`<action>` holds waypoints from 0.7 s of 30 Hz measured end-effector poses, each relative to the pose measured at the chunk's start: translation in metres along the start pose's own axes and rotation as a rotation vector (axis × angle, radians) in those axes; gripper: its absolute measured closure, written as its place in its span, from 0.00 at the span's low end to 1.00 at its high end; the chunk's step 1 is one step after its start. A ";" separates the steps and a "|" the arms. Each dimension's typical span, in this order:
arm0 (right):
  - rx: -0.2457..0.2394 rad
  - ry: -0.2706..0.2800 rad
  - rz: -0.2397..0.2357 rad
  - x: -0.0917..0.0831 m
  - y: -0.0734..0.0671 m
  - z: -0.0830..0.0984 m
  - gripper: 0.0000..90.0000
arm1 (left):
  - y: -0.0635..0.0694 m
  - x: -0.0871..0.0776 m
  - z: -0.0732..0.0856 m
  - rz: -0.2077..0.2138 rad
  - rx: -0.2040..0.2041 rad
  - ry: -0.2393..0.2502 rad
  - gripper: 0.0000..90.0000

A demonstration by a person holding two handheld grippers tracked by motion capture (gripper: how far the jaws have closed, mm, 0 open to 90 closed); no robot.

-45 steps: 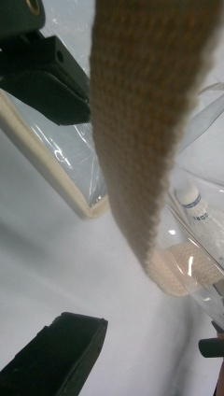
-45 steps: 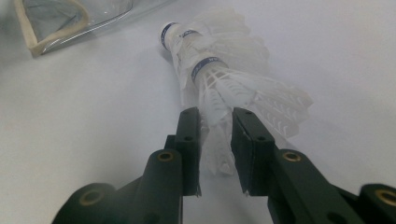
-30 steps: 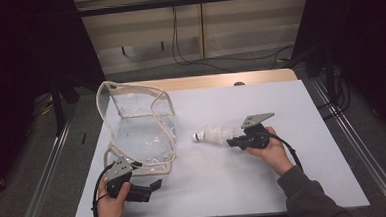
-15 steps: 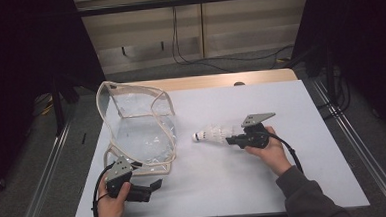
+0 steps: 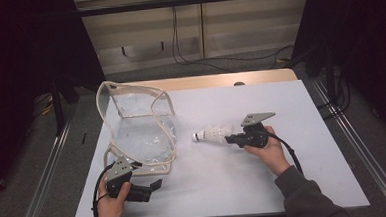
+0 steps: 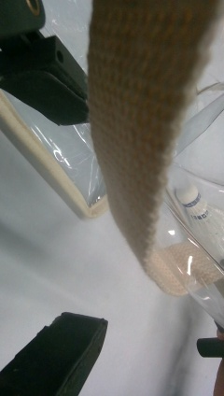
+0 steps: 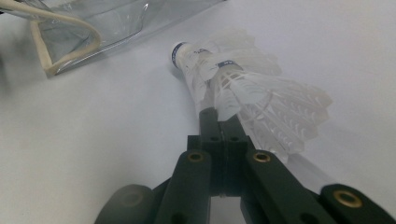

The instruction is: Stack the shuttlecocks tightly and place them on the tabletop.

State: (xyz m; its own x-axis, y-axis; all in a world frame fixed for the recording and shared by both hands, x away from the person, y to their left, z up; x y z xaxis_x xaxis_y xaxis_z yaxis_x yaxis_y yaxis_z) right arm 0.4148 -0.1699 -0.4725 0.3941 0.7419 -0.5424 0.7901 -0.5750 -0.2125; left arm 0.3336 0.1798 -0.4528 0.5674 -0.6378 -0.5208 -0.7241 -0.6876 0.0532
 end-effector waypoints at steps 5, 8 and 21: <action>0.001 0.005 0.005 0.000 0.000 -0.001 1.00 | 0.000 0.000 0.000 0.001 0.000 -0.002 0.03; -0.001 0.005 0.005 0.001 0.000 -0.001 1.00 | 0.000 0.000 0.000 0.002 0.000 -0.002 0.03; -0.004 0.011 0.008 0.004 0.000 -0.002 1.00 | 0.000 0.000 0.000 0.003 0.000 -0.002 0.03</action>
State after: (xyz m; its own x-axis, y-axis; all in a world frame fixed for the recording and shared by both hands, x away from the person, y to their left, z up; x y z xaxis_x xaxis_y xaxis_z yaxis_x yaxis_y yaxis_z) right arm 0.4169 -0.1662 -0.4724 0.4055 0.7414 -0.5347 0.7887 -0.5794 -0.2053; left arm 0.3336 0.1801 -0.4526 0.5646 -0.6392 -0.5221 -0.7257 -0.6858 0.0549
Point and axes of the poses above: each handheld gripper's, and its own axes: x roughly forward along the jaws, z roughly out of its underside, y roughly to its right, the point moved 5 cm from there along x, roughly forward along the jaws, and after that the axes turned 6 degrees about -z, right-handed, at the moved point
